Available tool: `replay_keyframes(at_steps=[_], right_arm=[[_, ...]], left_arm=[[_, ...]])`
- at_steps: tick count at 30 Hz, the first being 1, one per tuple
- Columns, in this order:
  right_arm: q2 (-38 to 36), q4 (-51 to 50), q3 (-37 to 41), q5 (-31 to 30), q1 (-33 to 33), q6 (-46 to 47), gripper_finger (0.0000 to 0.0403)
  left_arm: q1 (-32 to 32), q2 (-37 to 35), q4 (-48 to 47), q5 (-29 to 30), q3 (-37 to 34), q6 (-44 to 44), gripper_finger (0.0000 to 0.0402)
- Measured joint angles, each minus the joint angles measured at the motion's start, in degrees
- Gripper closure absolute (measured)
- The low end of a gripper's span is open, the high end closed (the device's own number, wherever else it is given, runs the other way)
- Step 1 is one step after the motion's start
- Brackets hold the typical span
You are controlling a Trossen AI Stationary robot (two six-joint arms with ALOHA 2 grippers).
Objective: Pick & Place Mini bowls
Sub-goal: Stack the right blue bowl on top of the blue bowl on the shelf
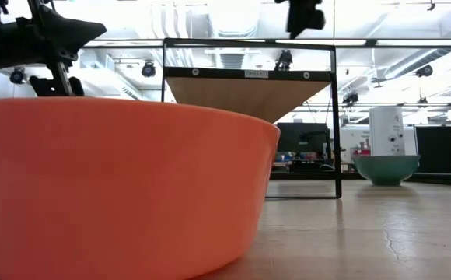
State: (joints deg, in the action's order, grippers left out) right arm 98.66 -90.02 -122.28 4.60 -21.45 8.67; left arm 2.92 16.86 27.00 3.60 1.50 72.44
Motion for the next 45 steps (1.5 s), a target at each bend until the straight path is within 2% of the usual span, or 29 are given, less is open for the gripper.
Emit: replay_keyframes(at_steps=[7,15,20,29,39,45], right_arm=[[-8.43,1.37,16.23,-4.7,5.16,8.87,0.0283],[-18.09,5.82,31.89,-4.83,6.89,16.69,0.0282],[-22.99,8.93,40.82,-4.89,7.08,18.06,0.0284],[-27.36,14.97,52.45,-4.87,7.21,18.32,0.0283],[-31.12,23.66,66.1,-4.97,7.21,11.41,0.0294],[-33.57,24.43,72.59,-10.17,7.19,10.26,0.0292]], left_arm=[[0.0,0.0,0.0,0.0,0.0,0.0,0.0401],[0.0,0.0,0.0,0.02,0.0,0.0,0.0401],[0.0,0.0,-0.01,0.0,0.0,0.0,0.0401],[0.0,0.0,-0.02,0.0,0.0,0.33,0.0401],[0.0,0.0,0.0,0.27,0.0,0.58,0.0401],[0.0,0.0,0.0,1.51,0.0,0.64,0.0401]])
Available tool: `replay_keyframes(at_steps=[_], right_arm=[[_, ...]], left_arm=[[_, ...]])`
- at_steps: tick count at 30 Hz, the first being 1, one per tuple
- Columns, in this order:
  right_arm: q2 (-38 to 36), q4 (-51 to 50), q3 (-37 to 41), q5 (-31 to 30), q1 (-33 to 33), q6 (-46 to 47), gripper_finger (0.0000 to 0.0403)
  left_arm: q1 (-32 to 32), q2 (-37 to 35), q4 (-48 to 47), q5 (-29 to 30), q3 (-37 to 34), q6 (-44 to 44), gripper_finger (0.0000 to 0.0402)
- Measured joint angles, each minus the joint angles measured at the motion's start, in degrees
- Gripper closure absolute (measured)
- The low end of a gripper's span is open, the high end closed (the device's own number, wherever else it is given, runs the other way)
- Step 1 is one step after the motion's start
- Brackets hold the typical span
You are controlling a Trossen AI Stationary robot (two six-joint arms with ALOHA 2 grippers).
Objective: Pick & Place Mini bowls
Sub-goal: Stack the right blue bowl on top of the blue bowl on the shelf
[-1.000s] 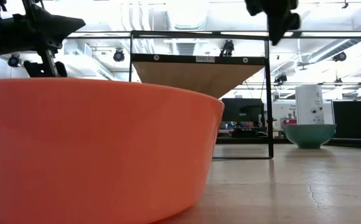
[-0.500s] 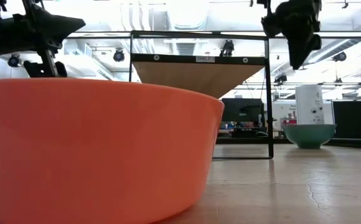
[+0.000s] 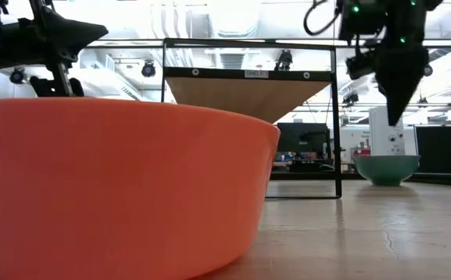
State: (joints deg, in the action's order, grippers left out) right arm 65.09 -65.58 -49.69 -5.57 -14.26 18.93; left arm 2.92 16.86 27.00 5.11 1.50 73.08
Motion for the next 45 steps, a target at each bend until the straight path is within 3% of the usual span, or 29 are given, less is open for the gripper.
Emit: replay_keyframes(at_steps=[10,19,25,33,36,39,45], right_arm=[[-1.19,3.76,5.59,-3.46,0.0,-6.58,0.0297],[-0.09,4.09,5.83,-3.24,0.0,-5.81,0.0309],[-0.53,5.77,5.83,1.36,-0.42,9.54,0.0322],[-1.7,3.55,5.83,5.04,-0.81,42.75,0.0327],[-3.08,4.24,5.83,6.26,-1.01,47.3,0.0324],[-4.64,6.48,5.81,6.31,-1.05,44.42,0.0321],[-5.7,8.94,5.77,8.38,-0.9,17.9,0.0325]], left_arm=[[0.0,0.0,-0.02,0.1,0.0,-0.53,0.0401],[0.02,0.0,-0.02,0.13,0.0,-0.71,0.0401],[0.0,0.0,-0.02,0.14,0.0,-0.66,0.0401],[0.01,0.0,-0.02,0.14,0.0,-0.57,0.0401],[0.0,0.0,-0.02,0.26,0.0,-0.57,0.0401],[0.0,0.0,-0.02,0.34,0.0,-0.57,0.0401],[0.02,-0.02,-0.02,-0.57,0.0,-0.57,0.0401]])
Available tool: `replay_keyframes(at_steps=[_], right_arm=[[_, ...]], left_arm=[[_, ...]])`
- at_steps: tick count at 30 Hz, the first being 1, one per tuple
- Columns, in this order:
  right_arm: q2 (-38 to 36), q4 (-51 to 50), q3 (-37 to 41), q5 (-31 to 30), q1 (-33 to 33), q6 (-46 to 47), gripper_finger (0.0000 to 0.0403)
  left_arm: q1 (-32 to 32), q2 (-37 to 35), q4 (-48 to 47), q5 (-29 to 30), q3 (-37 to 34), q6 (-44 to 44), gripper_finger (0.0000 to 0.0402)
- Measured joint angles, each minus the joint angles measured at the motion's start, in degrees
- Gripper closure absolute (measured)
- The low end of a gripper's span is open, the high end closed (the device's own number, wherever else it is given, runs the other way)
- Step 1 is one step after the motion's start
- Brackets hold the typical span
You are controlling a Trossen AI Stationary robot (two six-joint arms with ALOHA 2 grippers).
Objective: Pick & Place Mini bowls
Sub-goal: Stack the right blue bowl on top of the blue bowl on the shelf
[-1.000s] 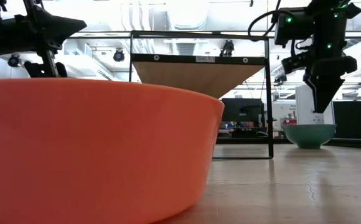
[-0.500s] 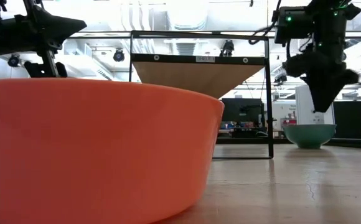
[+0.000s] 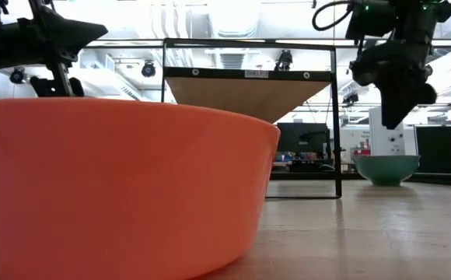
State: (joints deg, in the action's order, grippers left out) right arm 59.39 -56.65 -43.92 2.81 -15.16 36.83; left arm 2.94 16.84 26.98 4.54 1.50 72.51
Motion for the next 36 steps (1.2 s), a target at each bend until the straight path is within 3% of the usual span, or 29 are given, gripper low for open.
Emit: replay_keyframes(at_steps=[6,15,23,36], right_arm=[[2.9,-0.14,0.02,-0.28,-0.11,-8.67,0.0297],[6.31,-0.54,0.04,-6.63,-0.11,-14.81,0.0222],[6.39,-0.64,0.07,-14.67,-0.13,-21.01,0.0223],[12.58,-0.09,0.11,-14.71,-0.13,-20.02,0.0234]], left_arm=[[0.0,0.02,0.0,-1.01,0.0,1.66,0.0401],[0.0,0.02,0.0,-1.03,-0.02,2.23,0.0401],[0.0,0.02,0.0,-1.03,0.0,2.47,0.0401],[0.0,0.0,0.0,-0.97,-0.02,2.47,0.0401]])
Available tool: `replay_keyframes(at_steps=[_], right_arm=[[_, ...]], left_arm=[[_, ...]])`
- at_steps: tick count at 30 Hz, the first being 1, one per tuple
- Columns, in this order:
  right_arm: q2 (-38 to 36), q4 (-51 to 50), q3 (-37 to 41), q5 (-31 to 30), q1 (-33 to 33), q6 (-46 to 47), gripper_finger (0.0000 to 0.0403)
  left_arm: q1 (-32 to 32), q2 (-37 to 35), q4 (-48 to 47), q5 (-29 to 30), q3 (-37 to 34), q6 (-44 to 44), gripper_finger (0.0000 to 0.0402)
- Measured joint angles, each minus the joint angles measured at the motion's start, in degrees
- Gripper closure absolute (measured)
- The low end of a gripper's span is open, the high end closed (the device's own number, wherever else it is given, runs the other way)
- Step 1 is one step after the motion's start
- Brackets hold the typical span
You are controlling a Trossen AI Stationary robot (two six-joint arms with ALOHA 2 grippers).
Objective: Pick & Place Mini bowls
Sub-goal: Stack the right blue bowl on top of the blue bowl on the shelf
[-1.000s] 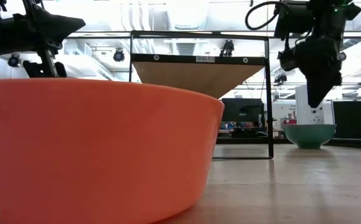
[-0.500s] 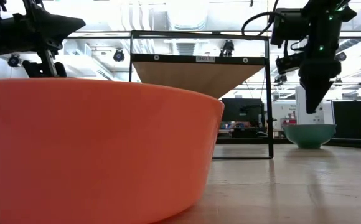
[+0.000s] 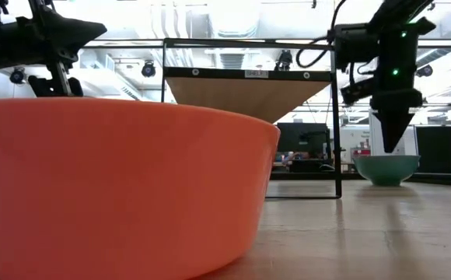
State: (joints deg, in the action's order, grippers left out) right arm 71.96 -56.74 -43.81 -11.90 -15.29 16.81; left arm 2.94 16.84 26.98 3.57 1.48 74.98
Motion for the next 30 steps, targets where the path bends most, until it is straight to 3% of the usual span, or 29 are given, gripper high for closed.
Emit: replay_keyframes(at_steps=[12,23,30], right_arm=[[8.18,0.42,0.0,-1.68,0.0,0.56,0.0261],[9.45,0.66,-0.12,-1.35,-0.02,-0.6,0.0383],[7.83,-1.11,-2.12,0.36,-0.04,-1.62,0.0391]], left_arm=[[0.0,0.01,0.0,0.09,0.02,0.07,0.0401],[-0.02,0.0,0.0,0.13,0.02,0.52,0.0401],[0.0,0.02,0.0,0.17,-0.01,0.52,0.0401]])
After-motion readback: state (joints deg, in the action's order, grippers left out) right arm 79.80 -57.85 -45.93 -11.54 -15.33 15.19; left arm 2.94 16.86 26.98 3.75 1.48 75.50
